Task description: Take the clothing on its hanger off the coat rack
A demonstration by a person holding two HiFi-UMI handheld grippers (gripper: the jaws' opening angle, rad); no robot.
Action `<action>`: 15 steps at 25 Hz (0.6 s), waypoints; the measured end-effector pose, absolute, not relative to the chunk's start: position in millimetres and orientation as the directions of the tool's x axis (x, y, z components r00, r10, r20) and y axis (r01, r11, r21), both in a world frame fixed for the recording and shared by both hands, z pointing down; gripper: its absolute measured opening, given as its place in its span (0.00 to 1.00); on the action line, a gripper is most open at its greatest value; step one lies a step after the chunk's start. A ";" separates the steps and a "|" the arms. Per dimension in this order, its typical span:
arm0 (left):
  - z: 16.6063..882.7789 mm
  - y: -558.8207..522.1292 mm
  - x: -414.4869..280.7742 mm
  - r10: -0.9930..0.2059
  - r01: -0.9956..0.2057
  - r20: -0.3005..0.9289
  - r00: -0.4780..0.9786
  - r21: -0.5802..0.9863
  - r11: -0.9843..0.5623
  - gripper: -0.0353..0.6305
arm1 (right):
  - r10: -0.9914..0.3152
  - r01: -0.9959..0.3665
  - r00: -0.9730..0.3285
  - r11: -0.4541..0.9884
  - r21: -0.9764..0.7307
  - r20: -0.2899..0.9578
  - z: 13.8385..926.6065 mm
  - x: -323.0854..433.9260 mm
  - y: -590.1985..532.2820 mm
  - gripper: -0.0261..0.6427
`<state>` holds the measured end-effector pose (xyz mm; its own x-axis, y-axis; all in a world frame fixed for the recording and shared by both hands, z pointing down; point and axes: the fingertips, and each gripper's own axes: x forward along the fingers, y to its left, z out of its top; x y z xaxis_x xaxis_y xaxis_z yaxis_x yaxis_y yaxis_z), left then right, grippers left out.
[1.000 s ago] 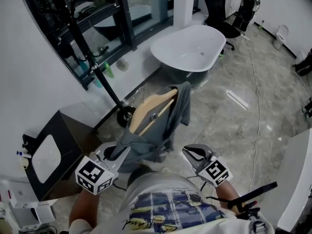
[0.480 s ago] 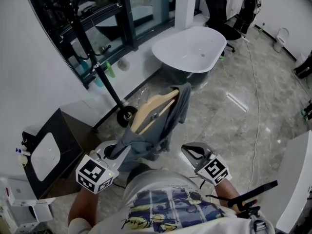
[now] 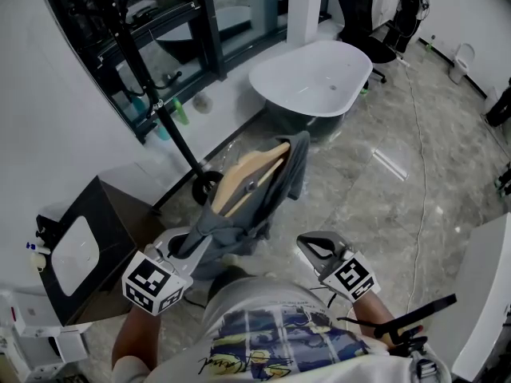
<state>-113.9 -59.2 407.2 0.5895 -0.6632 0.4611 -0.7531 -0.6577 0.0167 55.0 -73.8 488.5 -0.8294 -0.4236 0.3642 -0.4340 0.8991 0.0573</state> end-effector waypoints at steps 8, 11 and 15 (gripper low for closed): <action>406.0 -64.0 -117.2 -0.668 -0.758 0.461 0.584 0.016 -0.652 0.06 | -0.416 -0.425 -0.828 0.903 0.065 0.376 485.7 51.9 -76.0 0.04; 406.6 -64.9 -118.7 -0.668 -0.759 0.461 0.584 0.018 -0.651 0.06 | -0.416 -0.424 -0.829 0.903 0.064 0.373 487.6 50.6 -77.4 0.04; 408.8 -66.6 -119.9 -0.665 -0.757 0.464 0.586 0.020 -0.653 0.07 | -0.411 -0.420 -0.832 0.906 0.061 0.373 492.4 47.4 -78.2 0.04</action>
